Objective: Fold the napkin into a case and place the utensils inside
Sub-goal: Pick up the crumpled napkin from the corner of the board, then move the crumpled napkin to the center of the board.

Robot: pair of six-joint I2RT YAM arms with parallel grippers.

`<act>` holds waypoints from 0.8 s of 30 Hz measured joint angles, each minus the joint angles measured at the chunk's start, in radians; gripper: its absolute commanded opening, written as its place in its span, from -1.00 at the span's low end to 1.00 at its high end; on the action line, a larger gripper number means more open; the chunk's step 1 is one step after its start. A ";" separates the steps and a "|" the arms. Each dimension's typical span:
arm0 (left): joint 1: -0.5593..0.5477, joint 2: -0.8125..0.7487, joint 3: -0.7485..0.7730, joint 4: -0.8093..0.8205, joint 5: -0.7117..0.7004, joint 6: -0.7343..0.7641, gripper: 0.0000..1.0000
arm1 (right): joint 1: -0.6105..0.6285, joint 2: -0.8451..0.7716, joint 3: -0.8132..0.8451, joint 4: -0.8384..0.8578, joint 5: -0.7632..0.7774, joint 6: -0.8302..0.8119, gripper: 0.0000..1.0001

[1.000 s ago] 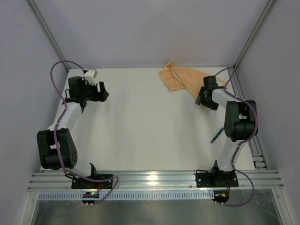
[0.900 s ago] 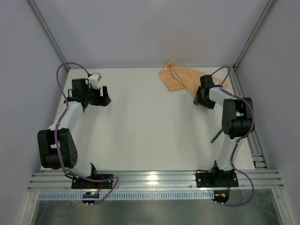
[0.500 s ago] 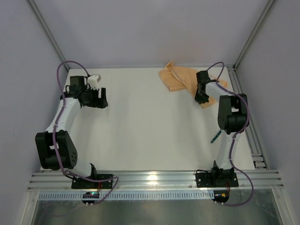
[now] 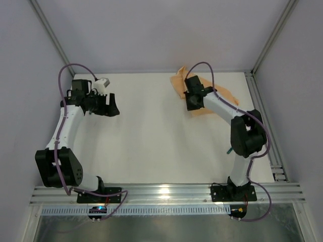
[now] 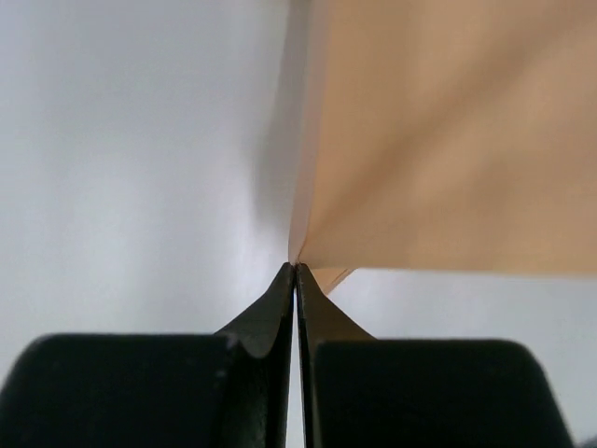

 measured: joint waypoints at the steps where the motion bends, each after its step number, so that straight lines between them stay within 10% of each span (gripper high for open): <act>1: 0.000 -0.002 0.004 -0.008 0.010 0.002 0.55 | 0.058 -0.036 -0.005 0.002 -0.021 -0.011 -0.93; 12: -0.010 0.024 0.019 -0.040 0.075 0.016 0.54 | 0.639 -0.371 -0.307 0.055 -0.263 0.028 -0.93; 24: -0.308 0.354 0.201 0.039 -0.127 -0.008 0.53 | 0.541 -0.667 -0.700 -0.085 -0.183 0.300 -0.92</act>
